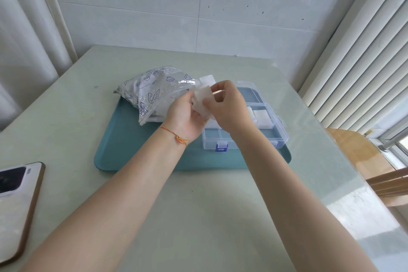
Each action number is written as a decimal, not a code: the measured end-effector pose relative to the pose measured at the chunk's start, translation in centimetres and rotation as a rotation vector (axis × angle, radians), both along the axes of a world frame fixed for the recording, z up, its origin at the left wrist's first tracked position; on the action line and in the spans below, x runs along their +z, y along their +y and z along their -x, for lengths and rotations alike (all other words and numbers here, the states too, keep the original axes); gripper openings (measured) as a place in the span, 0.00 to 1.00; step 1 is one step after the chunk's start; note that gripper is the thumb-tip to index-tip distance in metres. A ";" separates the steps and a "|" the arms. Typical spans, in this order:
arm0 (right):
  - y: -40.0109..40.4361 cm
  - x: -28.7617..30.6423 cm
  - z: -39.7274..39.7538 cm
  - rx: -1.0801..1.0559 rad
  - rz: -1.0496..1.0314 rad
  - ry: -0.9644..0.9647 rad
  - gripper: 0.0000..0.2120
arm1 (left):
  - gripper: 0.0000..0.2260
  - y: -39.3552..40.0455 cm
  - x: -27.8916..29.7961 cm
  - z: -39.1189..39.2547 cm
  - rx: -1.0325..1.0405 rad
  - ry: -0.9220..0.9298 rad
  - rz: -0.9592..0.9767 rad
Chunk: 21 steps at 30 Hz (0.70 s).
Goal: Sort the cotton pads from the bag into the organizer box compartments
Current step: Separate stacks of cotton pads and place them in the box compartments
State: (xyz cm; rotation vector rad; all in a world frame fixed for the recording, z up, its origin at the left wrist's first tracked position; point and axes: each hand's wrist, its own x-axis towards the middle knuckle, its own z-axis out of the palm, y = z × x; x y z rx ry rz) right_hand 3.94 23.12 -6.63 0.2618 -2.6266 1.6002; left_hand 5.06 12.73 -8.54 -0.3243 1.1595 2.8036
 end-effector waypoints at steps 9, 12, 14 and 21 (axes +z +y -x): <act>2.0 2.1 0.7 -0.083 0.004 0.159 0.04 | 0.10 -0.7 0.1 0.4 0.082 -0.072 -0.074; 2.4 2.5 0.8 -0.163 0.052 0.319 0.03 | 0.11 -0.5 -0.1 0.4 0.066 -0.072 -0.098; 2.2 2.1 0.7 -0.116 -0.019 0.395 0.03 | 0.10 -0.2 -0.1 0.3 0.057 -0.069 -0.102; 1.9 1.0 0.8 -0.004 -0.449 0.386 0.09 | 0.10 -0.2 -0.1 0.2 0.055 -0.085 -0.080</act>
